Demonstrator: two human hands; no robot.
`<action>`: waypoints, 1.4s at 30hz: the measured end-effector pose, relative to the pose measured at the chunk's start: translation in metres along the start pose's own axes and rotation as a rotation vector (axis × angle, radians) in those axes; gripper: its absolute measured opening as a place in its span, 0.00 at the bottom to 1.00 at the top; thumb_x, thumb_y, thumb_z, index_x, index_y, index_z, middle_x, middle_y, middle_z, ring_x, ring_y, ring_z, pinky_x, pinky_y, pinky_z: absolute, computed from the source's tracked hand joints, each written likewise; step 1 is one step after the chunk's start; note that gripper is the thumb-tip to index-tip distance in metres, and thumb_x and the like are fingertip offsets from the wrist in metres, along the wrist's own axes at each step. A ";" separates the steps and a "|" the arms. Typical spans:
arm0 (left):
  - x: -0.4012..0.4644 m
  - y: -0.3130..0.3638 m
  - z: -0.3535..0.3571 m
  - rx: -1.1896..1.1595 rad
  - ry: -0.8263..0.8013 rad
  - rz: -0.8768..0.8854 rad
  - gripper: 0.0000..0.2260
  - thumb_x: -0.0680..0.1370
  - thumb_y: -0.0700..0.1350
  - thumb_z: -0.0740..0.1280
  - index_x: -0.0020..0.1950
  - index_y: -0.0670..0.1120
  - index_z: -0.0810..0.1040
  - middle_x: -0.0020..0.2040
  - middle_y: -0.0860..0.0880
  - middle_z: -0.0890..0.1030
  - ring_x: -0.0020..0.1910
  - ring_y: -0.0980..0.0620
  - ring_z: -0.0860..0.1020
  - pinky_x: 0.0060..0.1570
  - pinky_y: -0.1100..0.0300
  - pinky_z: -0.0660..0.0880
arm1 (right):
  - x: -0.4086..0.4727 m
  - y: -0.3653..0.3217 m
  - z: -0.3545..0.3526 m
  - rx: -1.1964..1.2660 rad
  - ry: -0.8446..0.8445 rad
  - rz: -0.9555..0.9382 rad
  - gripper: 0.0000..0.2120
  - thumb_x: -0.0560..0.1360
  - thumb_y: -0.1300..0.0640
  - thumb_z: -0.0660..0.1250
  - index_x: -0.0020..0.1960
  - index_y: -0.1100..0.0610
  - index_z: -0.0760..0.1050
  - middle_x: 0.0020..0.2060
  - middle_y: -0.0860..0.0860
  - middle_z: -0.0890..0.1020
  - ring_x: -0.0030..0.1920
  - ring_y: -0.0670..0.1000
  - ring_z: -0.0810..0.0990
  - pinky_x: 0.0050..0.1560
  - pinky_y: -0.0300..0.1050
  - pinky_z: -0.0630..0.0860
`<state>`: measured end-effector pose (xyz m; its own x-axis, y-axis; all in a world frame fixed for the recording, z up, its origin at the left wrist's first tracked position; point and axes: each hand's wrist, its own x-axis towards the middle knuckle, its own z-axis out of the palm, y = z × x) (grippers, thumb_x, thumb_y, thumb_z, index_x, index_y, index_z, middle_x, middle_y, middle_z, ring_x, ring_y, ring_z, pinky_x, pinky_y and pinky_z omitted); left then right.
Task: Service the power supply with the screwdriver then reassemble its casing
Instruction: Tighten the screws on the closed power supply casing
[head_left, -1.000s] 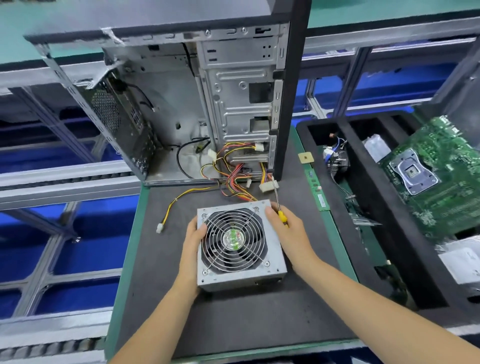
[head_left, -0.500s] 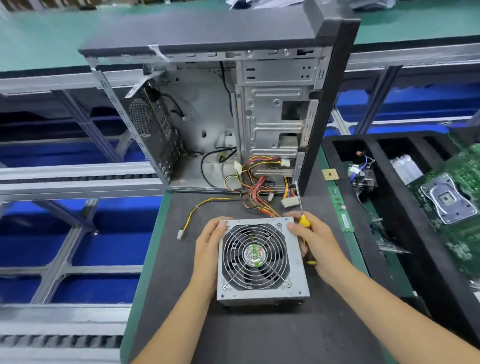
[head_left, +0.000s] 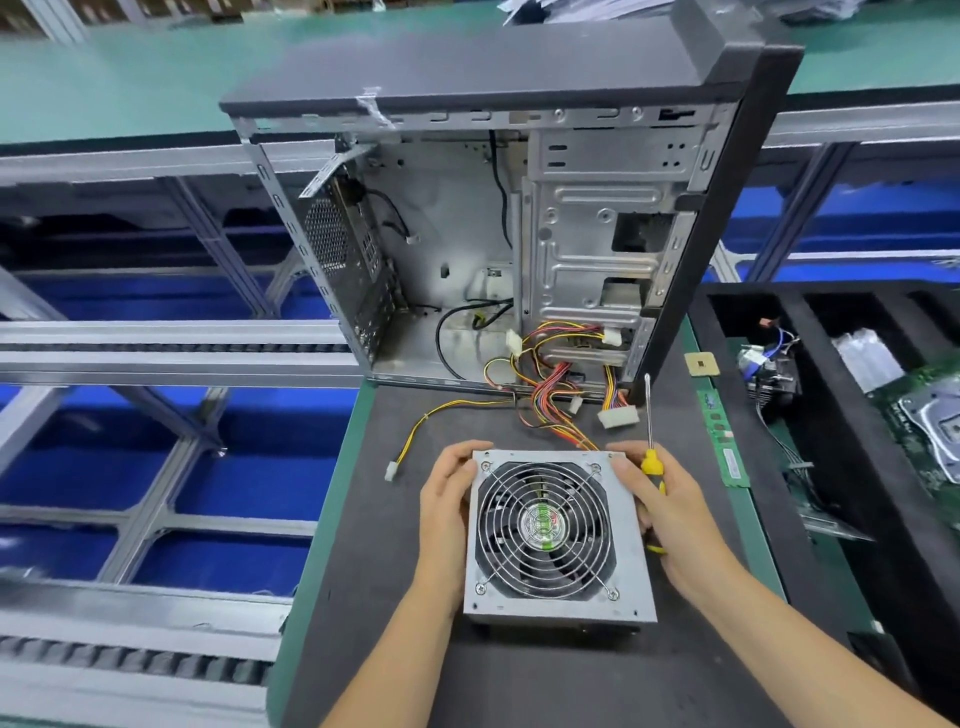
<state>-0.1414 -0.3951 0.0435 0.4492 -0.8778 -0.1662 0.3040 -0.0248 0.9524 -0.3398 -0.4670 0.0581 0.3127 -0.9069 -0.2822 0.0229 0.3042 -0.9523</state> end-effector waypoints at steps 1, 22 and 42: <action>0.001 0.000 -0.001 0.011 -0.006 0.002 0.11 0.74 0.43 0.62 0.53 0.44 0.79 0.49 0.42 0.81 0.44 0.47 0.80 0.44 0.55 0.76 | -0.001 -0.004 0.000 -0.073 0.002 -0.039 0.05 0.77 0.55 0.66 0.48 0.46 0.79 0.36 0.48 0.81 0.31 0.45 0.74 0.27 0.38 0.68; 0.001 0.015 -0.026 0.262 -0.254 0.093 0.10 0.82 0.39 0.61 0.60 0.47 0.78 0.54 0.52 0.82 0.54 0.56 0.80 0.53 0.68 0.73 | -0.067 -0.014 0.069 -1.671 -0.432 -0.826 0.31 0.62 0.39 0.75 0.64 0.43 0.75 0.67 0.51 0.74 0.23 0.47 0.75 0.20 0.37 0.66; 0.019 0.008 -0.013 0.143 -0.224 -0.118 0.10 0.80 0.49 0.64 0.49 0.46 0.82 0.48 0.41 0.84 0.46 0.46 0.82 0.51 0.46 0.77 | -0.056 -0.018 0.058 -1.624 -0.447 -0.763 0.27 0.68 0.32 0.64 0.65 0.40 0.74 0.68 0.46 0.72 0.27 0.43 0.78 0.22 0.36 0.69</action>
<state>-0.1190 -0.4058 0.0448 0.2160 -0.9482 -0.2329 0.2149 -0.1865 0.9586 -0.3027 -0.4050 0.0975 0.8780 -0.4787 0.0007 -0.4771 -0.8751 -0.0812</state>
